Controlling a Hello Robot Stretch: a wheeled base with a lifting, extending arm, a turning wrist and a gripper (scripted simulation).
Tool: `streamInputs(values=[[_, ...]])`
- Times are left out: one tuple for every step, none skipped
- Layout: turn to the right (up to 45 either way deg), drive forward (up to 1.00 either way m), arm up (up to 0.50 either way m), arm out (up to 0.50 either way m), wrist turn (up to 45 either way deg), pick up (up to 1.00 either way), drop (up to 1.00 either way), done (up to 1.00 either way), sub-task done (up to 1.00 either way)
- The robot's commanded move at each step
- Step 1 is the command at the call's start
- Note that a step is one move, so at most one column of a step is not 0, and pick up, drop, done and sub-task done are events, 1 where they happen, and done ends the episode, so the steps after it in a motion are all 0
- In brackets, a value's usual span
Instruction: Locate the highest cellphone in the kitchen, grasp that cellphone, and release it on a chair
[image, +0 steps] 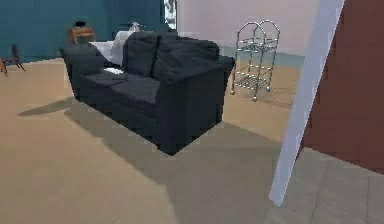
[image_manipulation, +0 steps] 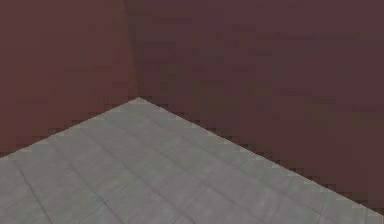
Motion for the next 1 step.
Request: streamInputs(values=[[-36.0, 0.00, 0.00, 0.00, 0.0, 0.00, 0.00, 0.00, 0.00]])
